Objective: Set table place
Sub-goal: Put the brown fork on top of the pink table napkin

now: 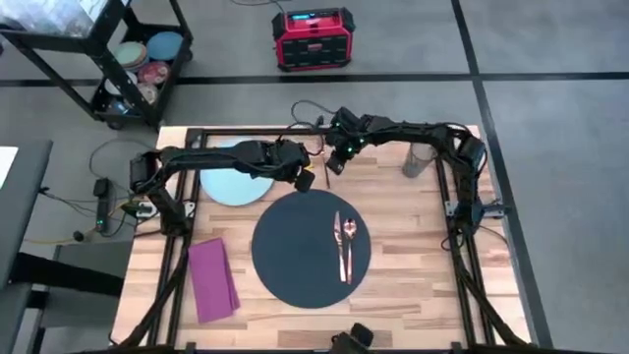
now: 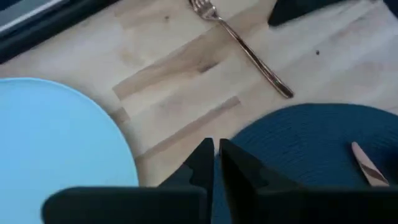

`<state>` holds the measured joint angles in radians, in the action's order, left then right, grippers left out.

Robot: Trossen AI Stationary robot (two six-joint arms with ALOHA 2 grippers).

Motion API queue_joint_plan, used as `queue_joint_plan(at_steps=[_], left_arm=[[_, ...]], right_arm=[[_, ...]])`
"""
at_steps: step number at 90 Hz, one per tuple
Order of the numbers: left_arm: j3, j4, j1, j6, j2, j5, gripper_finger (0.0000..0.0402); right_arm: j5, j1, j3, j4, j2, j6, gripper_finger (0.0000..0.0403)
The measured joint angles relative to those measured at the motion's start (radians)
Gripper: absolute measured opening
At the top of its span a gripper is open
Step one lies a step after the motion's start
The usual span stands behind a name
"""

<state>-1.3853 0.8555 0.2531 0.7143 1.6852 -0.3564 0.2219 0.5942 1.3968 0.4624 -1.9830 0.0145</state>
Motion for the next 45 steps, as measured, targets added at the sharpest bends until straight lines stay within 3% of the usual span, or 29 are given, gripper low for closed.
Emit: queue_joint_plan(at_steps=[5, 16, 45], left_arm=[[0.0, 0.001, 0.002, 0.007, 0.0, 0.0, 0.0008], [0.0, 0.001, -0.005, 0.009, 0.0, -0.001, 0.0008], [0.001, 0.0, -0.008, 0.013, 0.001, 0.002, 0.0008]], right_arm=[[-0.02, 0.022, 0.0, 0.004, -0.015, -0.001, 0.0], [0.047, 0.066, -0.003, 0.022, -0.054, 0.01, 0.0], [0.091, 0.029, -0.002, -0.04, -0.068, 0.01, 0.0]])
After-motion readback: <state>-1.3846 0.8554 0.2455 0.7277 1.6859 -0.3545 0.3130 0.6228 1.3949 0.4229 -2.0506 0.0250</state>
